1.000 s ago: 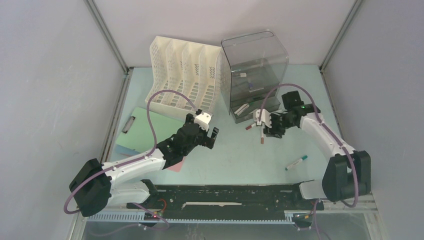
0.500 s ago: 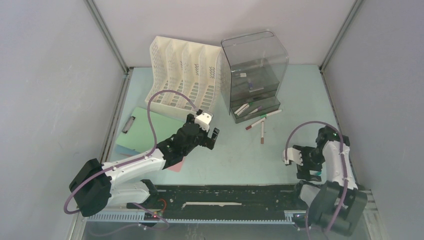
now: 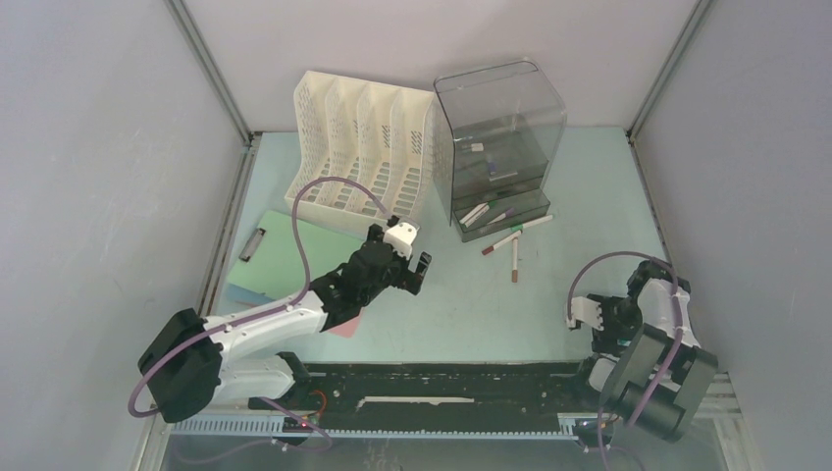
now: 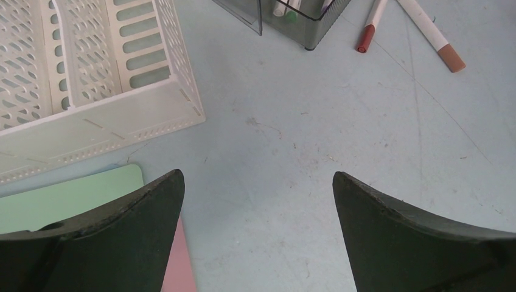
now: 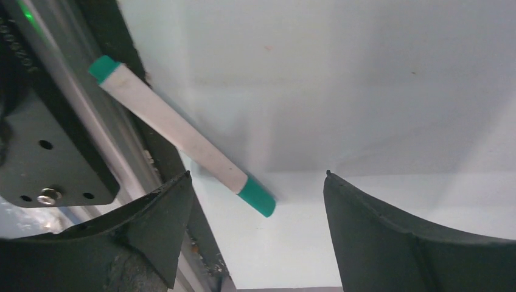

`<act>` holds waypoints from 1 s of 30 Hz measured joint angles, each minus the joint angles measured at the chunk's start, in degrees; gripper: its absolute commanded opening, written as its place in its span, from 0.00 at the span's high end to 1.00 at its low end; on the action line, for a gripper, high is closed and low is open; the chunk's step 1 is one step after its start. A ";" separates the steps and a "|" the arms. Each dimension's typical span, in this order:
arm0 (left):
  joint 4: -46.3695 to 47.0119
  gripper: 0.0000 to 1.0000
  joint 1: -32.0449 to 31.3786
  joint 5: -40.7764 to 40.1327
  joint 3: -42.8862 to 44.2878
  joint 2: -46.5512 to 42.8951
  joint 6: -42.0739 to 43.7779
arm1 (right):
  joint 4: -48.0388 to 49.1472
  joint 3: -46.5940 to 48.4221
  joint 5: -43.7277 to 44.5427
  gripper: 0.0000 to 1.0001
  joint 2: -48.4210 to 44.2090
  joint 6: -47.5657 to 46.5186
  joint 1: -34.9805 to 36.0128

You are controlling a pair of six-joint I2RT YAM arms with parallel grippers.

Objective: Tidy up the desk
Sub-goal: Pick up the stationery from the corner of the board.

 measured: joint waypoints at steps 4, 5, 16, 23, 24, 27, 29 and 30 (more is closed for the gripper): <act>0.00 0.00 0.00 0.07 0.00 0.76 0.00 | 2.93 -0.02 -0.48 0.24 0.11 -0.17 -0.09; 0.00 0.00 0.00 0.04 0.00 0.85 0.00 | 3.58 -0.04 -0.72 0.29 0.28 -0.22 -0.07; -0.02 0.00 0.00 0.04 0.35 1.44 0.00 | 5.90 1.03 -0.39 0.63 4.48 2.78 9.29; -0.02 0.00 0.00 0.00 0.35 1.44 0.00 | 7.21 2.43 -1.09 0.82 6.58 10.60 22.67; -0.02 0.00 0.00 -0.02 0.35 1.44 0.00 | 7.45 3.06 -1.18 0.84 7.50 12.31 24.61; -0.02 0.00 0.00 -0.04 0.35 1.44 0.02 | 8.33 5.42 -1.66 0.91 10.64 18.38 30.75; -0.02 0.00 0.00 -0.04 0.35 1.44 0.02 | 9.09 7.13 -1.92 0.95 12.90 22.82 34.73; -0.02 0.00 0.00 -0.07 0.35 1.44 0.02 | 9.62 8.28 -2.14 0.97 14.27 25.27 36.74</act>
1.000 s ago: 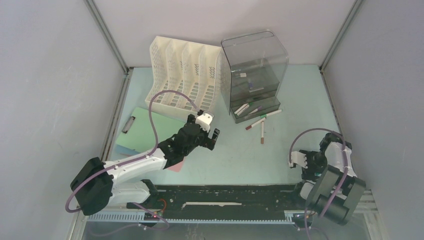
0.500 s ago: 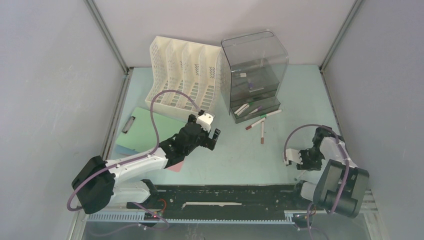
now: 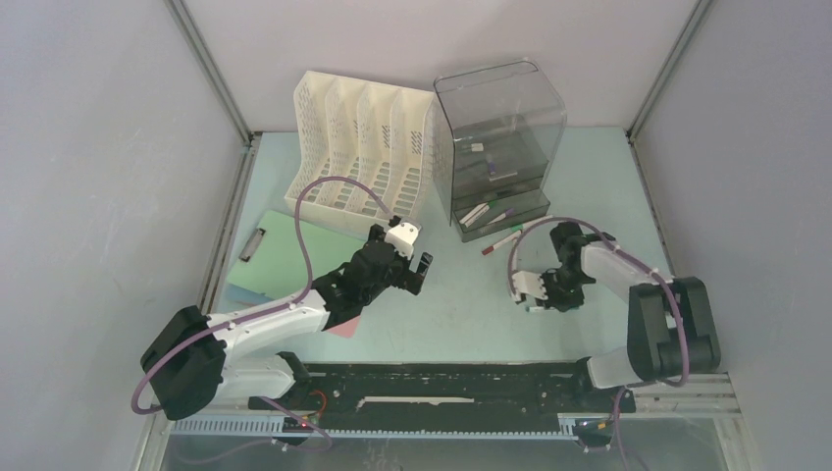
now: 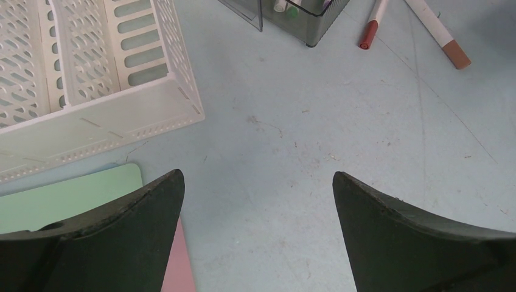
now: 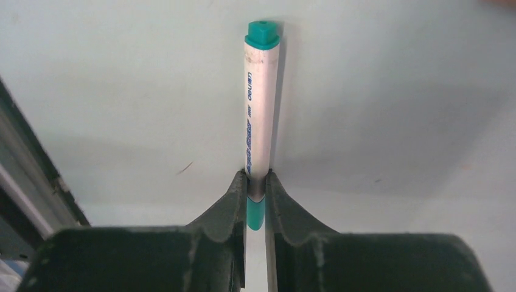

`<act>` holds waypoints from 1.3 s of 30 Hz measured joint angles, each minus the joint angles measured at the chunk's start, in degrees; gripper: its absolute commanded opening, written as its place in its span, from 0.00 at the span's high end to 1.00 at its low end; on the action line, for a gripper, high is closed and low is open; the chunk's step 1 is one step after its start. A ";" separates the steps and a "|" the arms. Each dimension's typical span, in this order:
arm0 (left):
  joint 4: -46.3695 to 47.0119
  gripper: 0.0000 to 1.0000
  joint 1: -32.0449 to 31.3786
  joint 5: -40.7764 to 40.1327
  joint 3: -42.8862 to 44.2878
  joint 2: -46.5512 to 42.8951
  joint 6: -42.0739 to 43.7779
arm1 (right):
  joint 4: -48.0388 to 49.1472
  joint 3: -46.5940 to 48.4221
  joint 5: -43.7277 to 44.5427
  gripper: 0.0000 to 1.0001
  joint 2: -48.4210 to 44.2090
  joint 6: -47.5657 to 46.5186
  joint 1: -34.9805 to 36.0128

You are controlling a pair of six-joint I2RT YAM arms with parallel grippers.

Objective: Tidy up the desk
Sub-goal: Pick up the stationery from the corner of the board, then place the stationery in the drawer.

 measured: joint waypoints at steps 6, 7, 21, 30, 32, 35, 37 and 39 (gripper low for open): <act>-0.04 0.00 0.00 -0.11 0.00 0.00 0.00 | 2.75 7.65 -0.31 1.00 8.48 14.69 8.31; -0.07 0.00 0.00 -0.13 0.00 -0.02 0.02 | 3.23 9.03 -0.37 1.00 9.77 16.96 9.29; -0.46 0.00 0.00 -0.39 0.00 -0.07 0.44 | 5.77 9.86 -4.94 1.00 2.08 23.02 12.90; -0.46 0.00 0.00 -0.39 0.00 -0.07 0.44 | 8.02 13.42 1.64 1.00 -1.27 22.27 14.14; -0.46 0.00 0.00 -0.42 0.00 -0.07 0.44 | 10.01 15.65 3.96 1.00 -0.48 21.88 14.97; -0.46 0.00 0.00 -0.46 0.00 -0.07 0.44 | 14.38 19.45 7.56 1.00 1.57 20.83 16.57; -0.46 0.00 0.00 -0.48 0.00 -0.07 0.46 | 17.09 21.55 9.73 1.00 3.04 20.04 17.51; -0.48 0.00 0.00 -0.52 0.00 -0.07 0.46 | 20.09 23.26 12.11 0.99 4.81 19.02 18.58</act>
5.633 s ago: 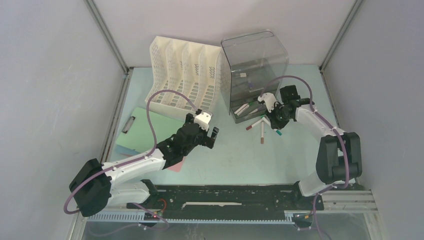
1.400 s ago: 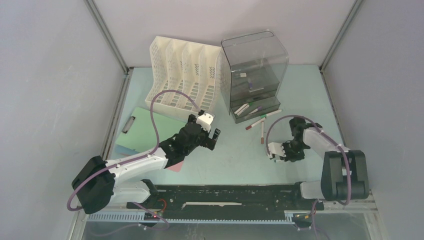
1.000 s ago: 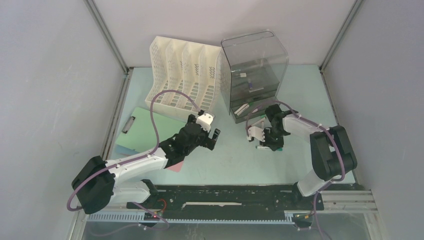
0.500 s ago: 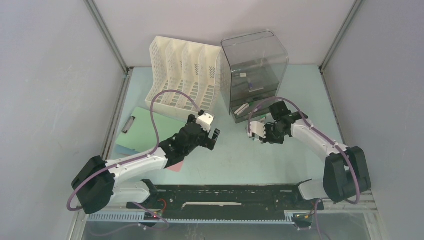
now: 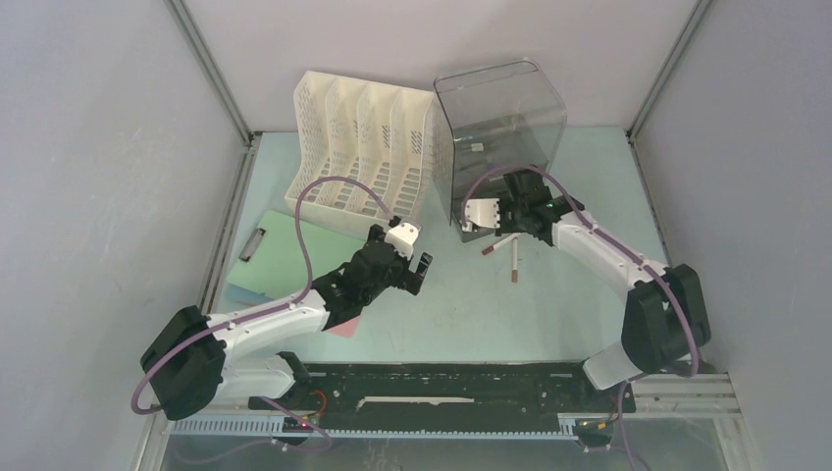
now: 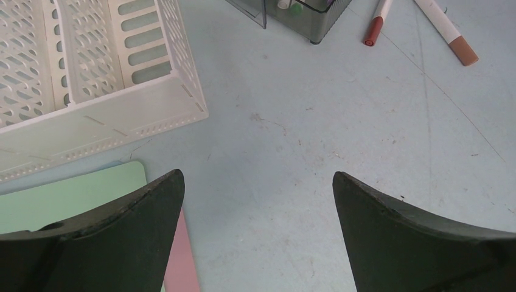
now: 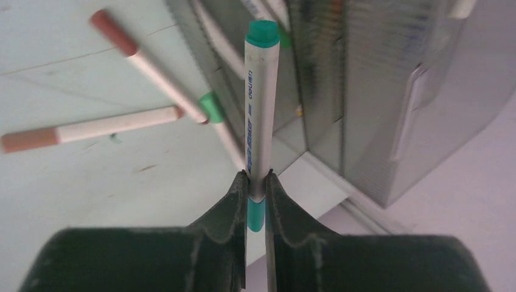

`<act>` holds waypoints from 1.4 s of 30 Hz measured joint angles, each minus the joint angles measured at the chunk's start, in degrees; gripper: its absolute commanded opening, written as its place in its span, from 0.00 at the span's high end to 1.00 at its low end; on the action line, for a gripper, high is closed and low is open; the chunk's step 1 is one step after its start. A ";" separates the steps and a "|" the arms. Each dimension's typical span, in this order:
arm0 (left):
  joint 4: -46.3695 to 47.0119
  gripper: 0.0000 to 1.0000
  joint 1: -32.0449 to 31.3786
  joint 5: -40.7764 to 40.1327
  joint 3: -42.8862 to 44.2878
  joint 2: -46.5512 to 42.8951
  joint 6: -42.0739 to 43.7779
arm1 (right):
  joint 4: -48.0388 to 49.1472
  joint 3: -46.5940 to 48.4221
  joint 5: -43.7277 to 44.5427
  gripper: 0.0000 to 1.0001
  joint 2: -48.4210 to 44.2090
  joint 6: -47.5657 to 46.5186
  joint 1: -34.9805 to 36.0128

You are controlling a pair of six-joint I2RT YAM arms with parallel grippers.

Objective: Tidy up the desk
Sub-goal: Place the stationery in the drawer.

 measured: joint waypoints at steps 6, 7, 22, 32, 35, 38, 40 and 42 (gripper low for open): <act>-0.28 0.00 0.00 -0.22 0.00 0.00 0.15 | 8.87 1.31 5.81 0.61 6.27 -2.23 2.38; -0.35 0.00 0.00 -0.28 0.00 0.00 0.24 | 10.23 1.31 6.64 0.56 7.43 -2.32 2.64; -0.35 0.00 0.00 -1.05 0.00 -0.76 0.44 | 7.19 1.22 2.08 0.39 1.66 12.11 2.36; 0.28 0.00 0.00 0.37 -0.02 -1.90 0.20 | -1.22 -3.96 -25.20 0.01 -21.33 27.28 -11.87; 1.53 0.00 0.00 2.14 -0.15 -3.87 -0.24 | -1.38 -5.66 -33.29 0.00 -25.18 31.91 -18.95; 3.26 0.00 0.00 4.17 -0.57 -5.75 -1.22 | -1.95 -6.60 -41.33 0.00 -27.04 35.85 -23.56; 4.68 0.00 0.00 5.86 -0.68 -6.16 -2.43 | -2.36 -6.80 -45.22 0.00 -26.91 38.05 -24.20; 5.77 0.00 0.00 7.82 -0.68 -5.99 -4.09 | -2.75 -6.82 -47.25 0.00 -26.27 39.67 -24.22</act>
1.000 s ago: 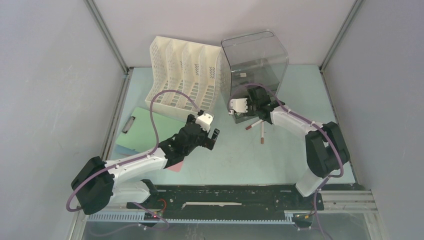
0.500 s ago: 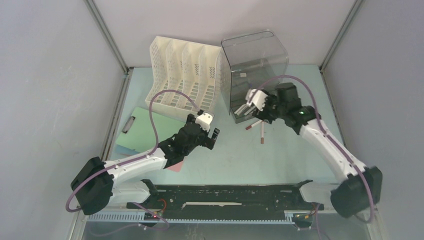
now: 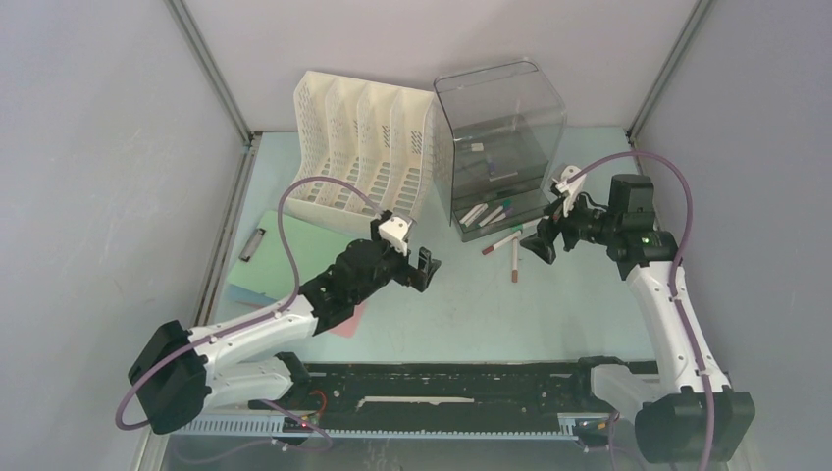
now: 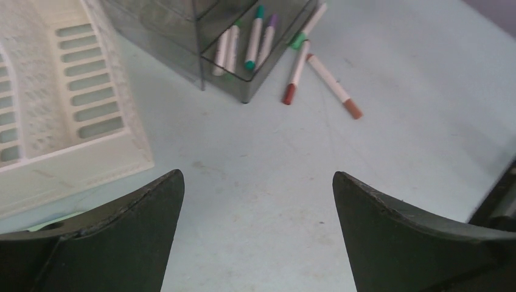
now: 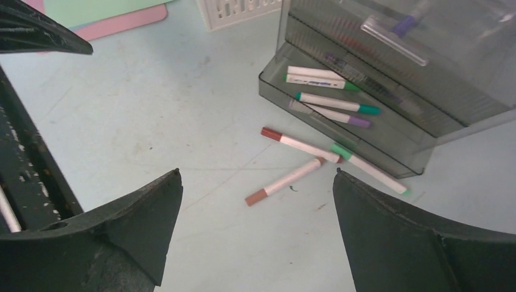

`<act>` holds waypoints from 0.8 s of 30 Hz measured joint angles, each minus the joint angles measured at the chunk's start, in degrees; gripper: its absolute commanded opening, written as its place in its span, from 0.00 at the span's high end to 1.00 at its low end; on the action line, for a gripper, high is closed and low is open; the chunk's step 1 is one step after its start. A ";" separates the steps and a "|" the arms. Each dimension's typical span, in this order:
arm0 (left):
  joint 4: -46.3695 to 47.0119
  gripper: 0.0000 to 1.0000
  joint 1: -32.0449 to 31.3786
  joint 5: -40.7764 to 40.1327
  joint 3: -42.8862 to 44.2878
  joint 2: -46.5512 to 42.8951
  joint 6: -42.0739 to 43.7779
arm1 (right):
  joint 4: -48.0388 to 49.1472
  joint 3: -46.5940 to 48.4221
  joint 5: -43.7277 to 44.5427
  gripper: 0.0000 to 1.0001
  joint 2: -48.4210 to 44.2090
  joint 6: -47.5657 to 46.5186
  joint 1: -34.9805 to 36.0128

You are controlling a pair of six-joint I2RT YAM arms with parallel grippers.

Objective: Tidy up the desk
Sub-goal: Place the stationery in the drawer, then pick up the stationery from the center of the board.

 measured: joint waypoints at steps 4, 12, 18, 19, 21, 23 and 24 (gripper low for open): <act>2.75 0.00 0.00 3.93 0.02 1.92 -4.98 | -0.37 -0.20 -0.55 0.00 0.66 1.88 0.00; 8.13 0.00 -0.22 12.33 2.12 12.04 -16.76 | -0.50 -0.44 2.84 0.00 0.57 3.15 0.00; 8.63 0.00 -2.03 13.57 8.92 19.23 -21.33 | -0.44 -0.44 6.08 0.00 1.25 3.56 -1.22; 8.55 0.00 -2.49 13.40 10.01 20.20 -21.59 | -0.42 -0.44 6.73 0.00 1.55 3.61 -1.40; 8.24 0.00 -3.87 12.92 12.48 22.43 -22.05 | -0.39 -0.44 7.89 0.00 2.03 3.61 -1.51; 7.37 0.00 -5.22 11.96 14.58 24.26 -22.14 | -0.35 -0.44 9.07 0.00 2.16 3.61 -1.64; 6.64 0.00 -5.88 11.32 15.76 25.29 -22.16 | -0.26 -0.44 9.49 0.00 2.16 3.63 -1.66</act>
